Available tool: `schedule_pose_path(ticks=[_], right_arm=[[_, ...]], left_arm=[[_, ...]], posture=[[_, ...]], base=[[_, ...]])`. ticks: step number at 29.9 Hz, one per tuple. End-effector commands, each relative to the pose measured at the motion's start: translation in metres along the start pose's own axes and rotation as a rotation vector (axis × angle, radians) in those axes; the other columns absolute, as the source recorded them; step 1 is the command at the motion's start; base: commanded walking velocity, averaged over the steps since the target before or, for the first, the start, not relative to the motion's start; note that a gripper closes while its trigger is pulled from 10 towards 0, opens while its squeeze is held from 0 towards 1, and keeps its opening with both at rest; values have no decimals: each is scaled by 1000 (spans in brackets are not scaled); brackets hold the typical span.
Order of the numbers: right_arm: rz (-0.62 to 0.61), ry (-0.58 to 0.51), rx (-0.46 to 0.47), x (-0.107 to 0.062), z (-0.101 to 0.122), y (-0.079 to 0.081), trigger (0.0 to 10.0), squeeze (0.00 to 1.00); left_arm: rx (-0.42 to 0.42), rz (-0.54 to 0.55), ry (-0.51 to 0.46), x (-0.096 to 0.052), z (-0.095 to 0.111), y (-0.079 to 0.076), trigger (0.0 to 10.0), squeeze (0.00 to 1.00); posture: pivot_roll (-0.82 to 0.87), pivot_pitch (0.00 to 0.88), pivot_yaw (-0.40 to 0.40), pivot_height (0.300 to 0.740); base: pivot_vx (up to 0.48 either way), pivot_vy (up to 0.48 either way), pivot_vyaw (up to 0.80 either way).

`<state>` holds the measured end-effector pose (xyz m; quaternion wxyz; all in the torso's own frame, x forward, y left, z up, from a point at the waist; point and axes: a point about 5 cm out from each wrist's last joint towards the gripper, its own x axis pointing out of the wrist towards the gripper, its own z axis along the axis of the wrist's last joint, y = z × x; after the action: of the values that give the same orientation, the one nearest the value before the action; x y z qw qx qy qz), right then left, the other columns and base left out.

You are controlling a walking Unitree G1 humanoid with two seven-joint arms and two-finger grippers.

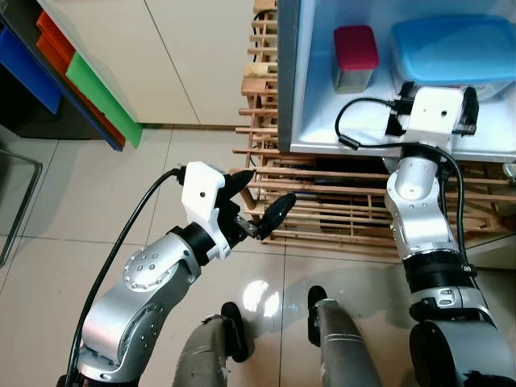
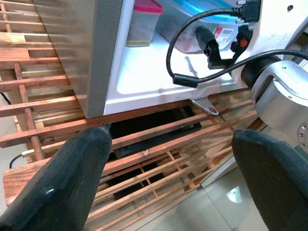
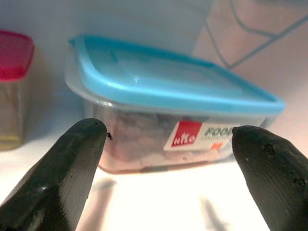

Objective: Restocking fridge

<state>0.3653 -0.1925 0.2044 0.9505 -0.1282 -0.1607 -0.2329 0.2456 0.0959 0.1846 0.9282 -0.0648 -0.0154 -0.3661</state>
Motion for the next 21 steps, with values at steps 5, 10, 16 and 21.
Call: schedule_pose_path(ticks=[5, 10, 16, 21], right_arm=[[15, 46, 12, 2, 2, 11, 10000, 0], [82, 1, 11, 6, 10, 27, 10000, 0], [94, 14, -20, 13, 5, 26, 10000, 0], [98, 8, -11, 16, 5, 24, 10000, 0]], left_arm=[[7, 16, 9, -3, -3, 2, 10000, 0], [12, 21, 7, -2, -2, 3, 10000, 0], [17, 26, 5, -1, -2, 5, 10000, 0], [22, 29, 3, 1, -4, 7, 10000, 0]], posture=[[-47, 367, 82, 740], [-43, 364, 82, 740], [-35, 362, 80, 740], [-47, 333, 71, 740]], base=[[0, 0, 0], [0, 0, 0], [0, 0, 0], [0, 0, 0]])
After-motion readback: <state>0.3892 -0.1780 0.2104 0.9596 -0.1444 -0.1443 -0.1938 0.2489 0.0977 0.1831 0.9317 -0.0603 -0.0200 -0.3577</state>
